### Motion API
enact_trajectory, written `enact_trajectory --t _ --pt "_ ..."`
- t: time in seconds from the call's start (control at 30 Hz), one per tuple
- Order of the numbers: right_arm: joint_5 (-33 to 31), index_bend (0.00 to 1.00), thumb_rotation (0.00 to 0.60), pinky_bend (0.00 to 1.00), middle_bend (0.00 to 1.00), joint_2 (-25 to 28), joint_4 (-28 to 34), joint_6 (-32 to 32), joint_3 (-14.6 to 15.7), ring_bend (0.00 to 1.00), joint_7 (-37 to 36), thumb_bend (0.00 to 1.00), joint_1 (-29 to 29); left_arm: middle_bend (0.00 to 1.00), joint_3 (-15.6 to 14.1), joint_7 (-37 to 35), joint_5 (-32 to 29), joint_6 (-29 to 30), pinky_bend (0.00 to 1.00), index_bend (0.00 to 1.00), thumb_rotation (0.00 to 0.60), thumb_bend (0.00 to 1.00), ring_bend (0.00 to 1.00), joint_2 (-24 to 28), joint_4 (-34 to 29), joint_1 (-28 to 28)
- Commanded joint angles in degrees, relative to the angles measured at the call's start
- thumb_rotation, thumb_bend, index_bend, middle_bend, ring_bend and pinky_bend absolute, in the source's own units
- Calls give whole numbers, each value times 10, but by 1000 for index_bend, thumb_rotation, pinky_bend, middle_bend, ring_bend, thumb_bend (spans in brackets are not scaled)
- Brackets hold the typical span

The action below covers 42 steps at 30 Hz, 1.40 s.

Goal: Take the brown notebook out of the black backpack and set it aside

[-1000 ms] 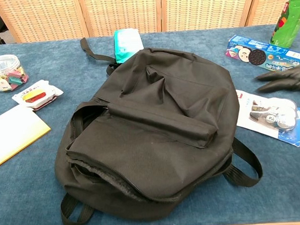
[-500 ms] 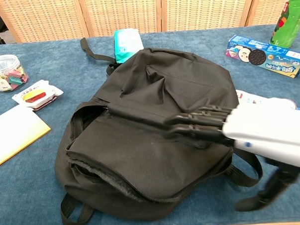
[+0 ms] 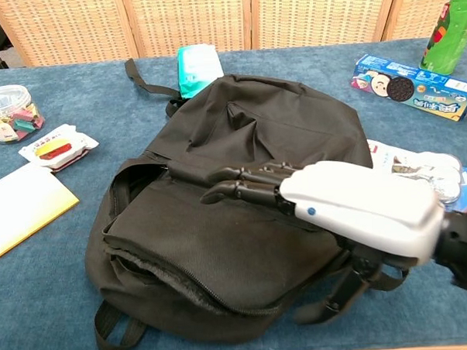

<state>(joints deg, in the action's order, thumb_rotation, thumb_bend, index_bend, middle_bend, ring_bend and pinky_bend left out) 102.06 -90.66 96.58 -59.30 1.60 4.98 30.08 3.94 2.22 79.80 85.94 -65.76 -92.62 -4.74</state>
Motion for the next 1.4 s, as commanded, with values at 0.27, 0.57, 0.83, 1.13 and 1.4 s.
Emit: enact_trajectory --t 0.27,0.57,0.83,1.13,1.4 --pt "19 336 600 343 339 -47 -35 -67 -3 236 -22 571 -7 0 2 -3 1 -2 0 0 600 0 0 0 2 1" --pt "23 523 600 489 530 -80 -77 -104 -15 413 -38 609 -6 0 2 -4 4 -3 0 0 600 0 0 1 1 1" --pt "13 686 600 567 679 -108 -131 -133 -39 547 -93 672 4 0 1 -11 14 -1 0 0 600 0 0 0 4 2" --pt "-80 699 600 569 688 -86 -67 -89 -99 555 -84 682 21 0 -15 -61 96 19 0 0 600 0 0 -7 35 -9" --pt "-238 704 600 569 692 -50 9 -2 -181 557 -8 724 54 0 -39 -142 222 39 0 0 600 0 0 -38 120 -52"
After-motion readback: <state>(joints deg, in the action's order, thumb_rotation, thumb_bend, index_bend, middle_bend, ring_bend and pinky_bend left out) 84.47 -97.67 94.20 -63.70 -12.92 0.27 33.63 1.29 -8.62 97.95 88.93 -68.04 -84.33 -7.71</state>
